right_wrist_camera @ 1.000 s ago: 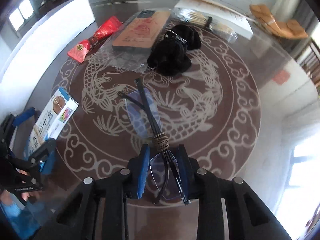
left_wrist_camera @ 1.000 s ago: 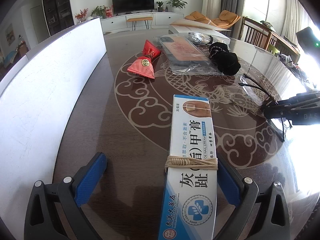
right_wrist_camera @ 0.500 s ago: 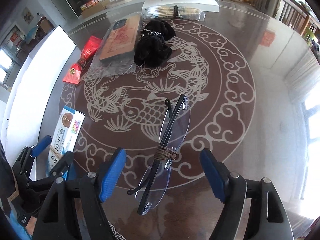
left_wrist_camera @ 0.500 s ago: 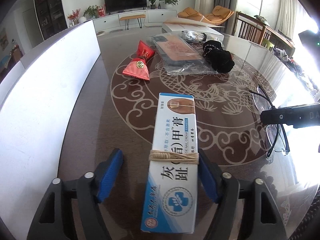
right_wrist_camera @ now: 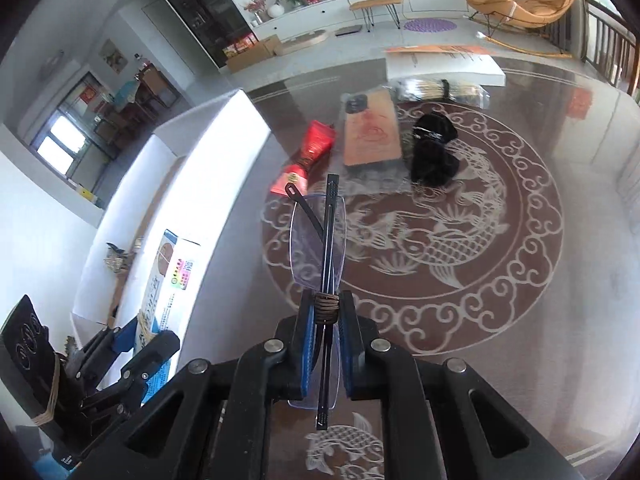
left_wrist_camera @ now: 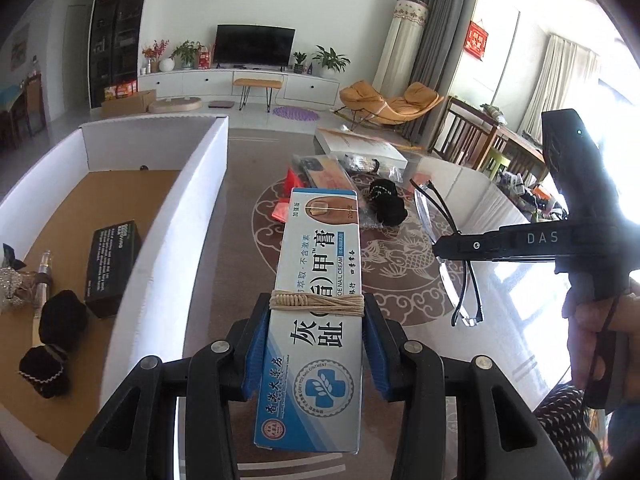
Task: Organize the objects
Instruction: 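Carry the cream box and glasses over the white bin and release both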
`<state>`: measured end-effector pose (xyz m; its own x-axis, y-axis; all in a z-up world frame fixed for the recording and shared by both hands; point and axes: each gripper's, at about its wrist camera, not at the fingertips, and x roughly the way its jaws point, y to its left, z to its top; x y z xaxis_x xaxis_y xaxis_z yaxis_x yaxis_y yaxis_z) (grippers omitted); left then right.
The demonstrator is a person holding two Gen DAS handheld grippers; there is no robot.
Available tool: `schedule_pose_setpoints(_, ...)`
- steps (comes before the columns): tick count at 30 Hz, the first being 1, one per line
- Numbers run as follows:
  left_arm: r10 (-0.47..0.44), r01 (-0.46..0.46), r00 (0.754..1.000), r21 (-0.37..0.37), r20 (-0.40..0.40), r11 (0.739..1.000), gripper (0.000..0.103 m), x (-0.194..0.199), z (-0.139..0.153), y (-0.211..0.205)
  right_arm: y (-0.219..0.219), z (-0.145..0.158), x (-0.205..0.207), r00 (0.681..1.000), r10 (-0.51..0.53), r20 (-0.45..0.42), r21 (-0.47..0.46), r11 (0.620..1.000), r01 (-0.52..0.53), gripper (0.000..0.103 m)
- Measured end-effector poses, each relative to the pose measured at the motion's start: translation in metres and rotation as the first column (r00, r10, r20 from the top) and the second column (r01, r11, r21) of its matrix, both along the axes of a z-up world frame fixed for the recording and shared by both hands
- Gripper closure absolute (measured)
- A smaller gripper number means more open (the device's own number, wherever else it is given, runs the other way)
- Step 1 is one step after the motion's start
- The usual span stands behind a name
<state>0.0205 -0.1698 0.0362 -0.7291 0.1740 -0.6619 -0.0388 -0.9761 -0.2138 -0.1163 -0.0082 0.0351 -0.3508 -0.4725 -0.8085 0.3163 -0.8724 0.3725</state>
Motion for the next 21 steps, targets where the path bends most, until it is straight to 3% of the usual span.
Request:
schedule_pose_setpoints(4,0.114,-0.115,0.992,-0.01,-0.057,0.993,0.06,0.027,0.034,-0.059,-0.065,0.031,0.02,0.993,0.11,-0.049,-0.112,0.987,-0.115,0.091)
schedule_pose_setpoints(7,0.232,-0.235,0.971,-0.035,-0.059,0.971,0.06,0.041,0.044,-0.112,-0.121,0.048,0.041,0.974,0.216,-0.071,-0.167,0.96,-0.225,0.091)
schedule_pose_setpoints(10,0.353,-0.354,0.935,-0.074,-0.027,0.932,0.06,0.047,0.038,-0.165,-0.177,0.054,0.059,0.944,0.319,-0.078,-0.189,0.926,-0.328,0.091)
schedule_pose_setpoints(14,0.454,-0.441,0.887,-0.139,0.085,0.887,0.058,0.043,0.009,-0.215,-0.239,0.035,0.079,0.908,0.418,-0.04,-0.165,0.893,-0.419,0.088)
schedule_pose_setpoints(15,0.479,-0.457,0.87,-0.173,0.115,0.872,0.056,0.04,0.0,-0.222,-0.252,0.026,0.081,0.898,0.44,-0.016,-0.148,0.887,-0.437,0.081)
schedule_pose_setpoints(16,0.504,-0.473,0.852,-0.203,0.139,0.857,0.052,0.038,-0.007,-0.227,-0.262,0.017,0.083,0.889,0.458,0.01,-0.136,0.881,-0.452,0.063)
schedule_pose_setpoints(17,0.523,-0.485,0.838,-0.223,0.159,0.846,0.041,0.037,-0.013,-0.231,-0.267,0.01,0.084,0.886,0.463,0.023,-0.13,0.88,-0.456,0.053)
schedule_pose_setpoints(18,0.529,-0.49,0.832,-0.227,0.169,0.842,0.037,0.036,-0.017,-0.231,-0.267,0.005,0.085,0.892,0.451,0.019,-0.124,0.887,-0.446,0.04)
schedule_pose_setpoints(21,0.512,-0.484,0.849,-0.193,0.131,0.853,0.036,0.04,-0.015,-0.217,-0.248,0.006,0.088,0.907,0.416,-0.064,-0.077,0.904,-0.42,0.034)
